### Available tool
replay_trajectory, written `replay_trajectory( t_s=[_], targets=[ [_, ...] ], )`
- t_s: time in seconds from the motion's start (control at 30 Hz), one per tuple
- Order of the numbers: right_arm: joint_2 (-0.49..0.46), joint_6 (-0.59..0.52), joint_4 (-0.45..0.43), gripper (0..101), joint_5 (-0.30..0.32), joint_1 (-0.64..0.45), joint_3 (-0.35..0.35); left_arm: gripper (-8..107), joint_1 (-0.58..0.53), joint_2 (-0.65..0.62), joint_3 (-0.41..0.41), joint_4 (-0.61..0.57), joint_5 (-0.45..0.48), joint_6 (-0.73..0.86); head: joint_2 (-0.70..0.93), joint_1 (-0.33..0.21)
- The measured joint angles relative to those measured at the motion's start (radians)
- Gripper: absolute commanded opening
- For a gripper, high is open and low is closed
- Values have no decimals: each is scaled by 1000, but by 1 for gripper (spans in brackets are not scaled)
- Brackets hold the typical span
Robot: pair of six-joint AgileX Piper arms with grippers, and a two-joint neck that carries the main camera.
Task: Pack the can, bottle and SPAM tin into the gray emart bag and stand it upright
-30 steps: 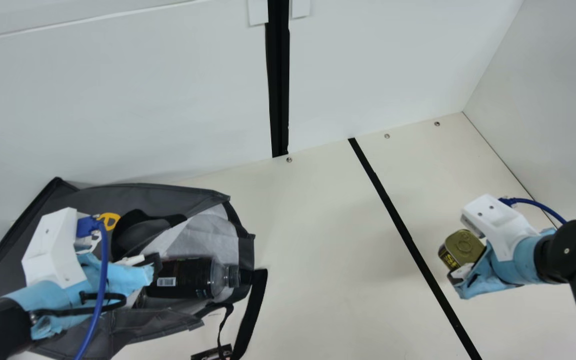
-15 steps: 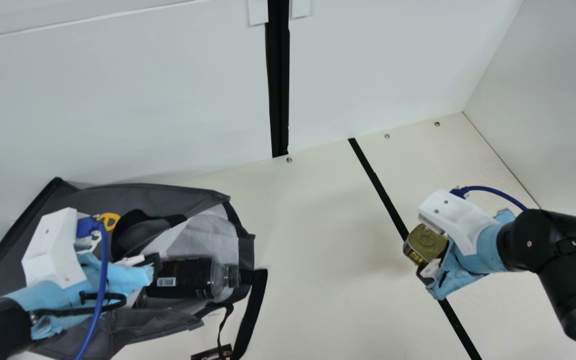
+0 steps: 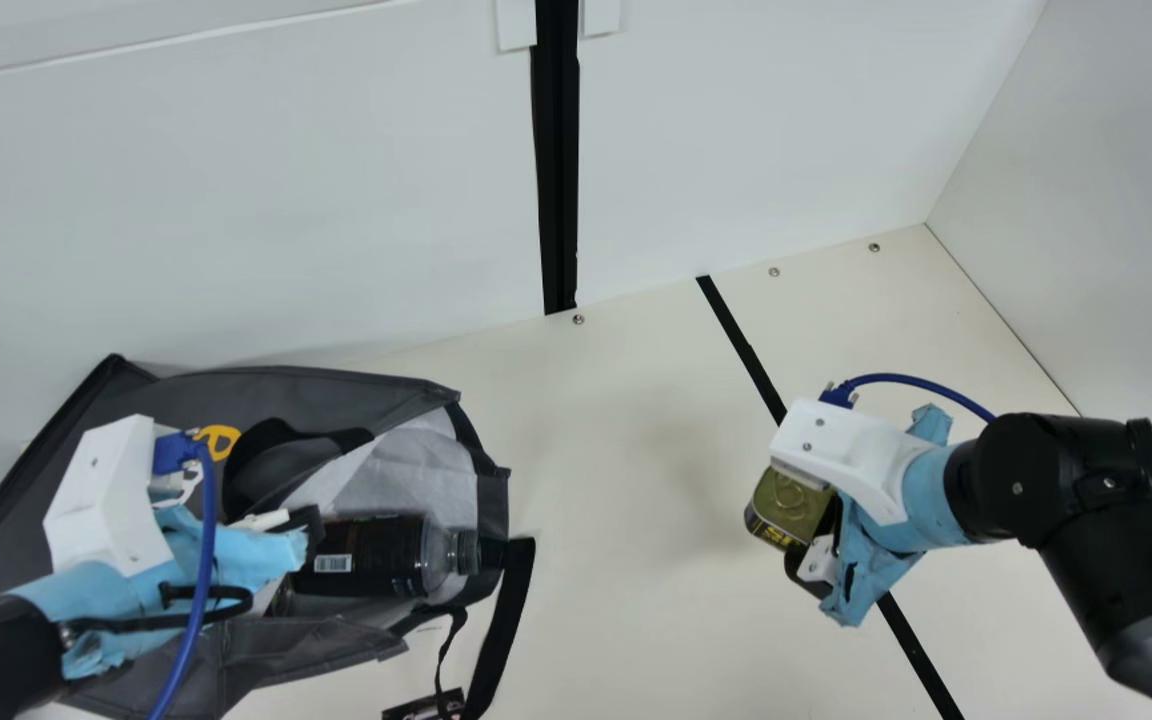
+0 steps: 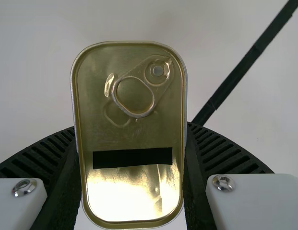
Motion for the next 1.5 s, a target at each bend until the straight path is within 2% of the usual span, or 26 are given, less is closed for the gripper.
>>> replay_trajectory(
  t_s=[0.6,0.83,1.03,1.17,1.5],
  targets=[
    [-93,-33,45,0,79,211,38,-8,0,0,0,0,0,0,2,2],
    [-129,-29,88,0,82,290,61,-8,0,0,0,0,0,0,0,0],
    [-151,-55,146,0,68,326,91,-8,0,0,0,0,0,0,0,0],
    [-162,-87,201,0,33,322,119,-8,0,0,0,0,0,0,0,0],
    [-172,-224,422,0,-48,262,193,-8,0,0,0,0,0,0,0,0]
  ],
)
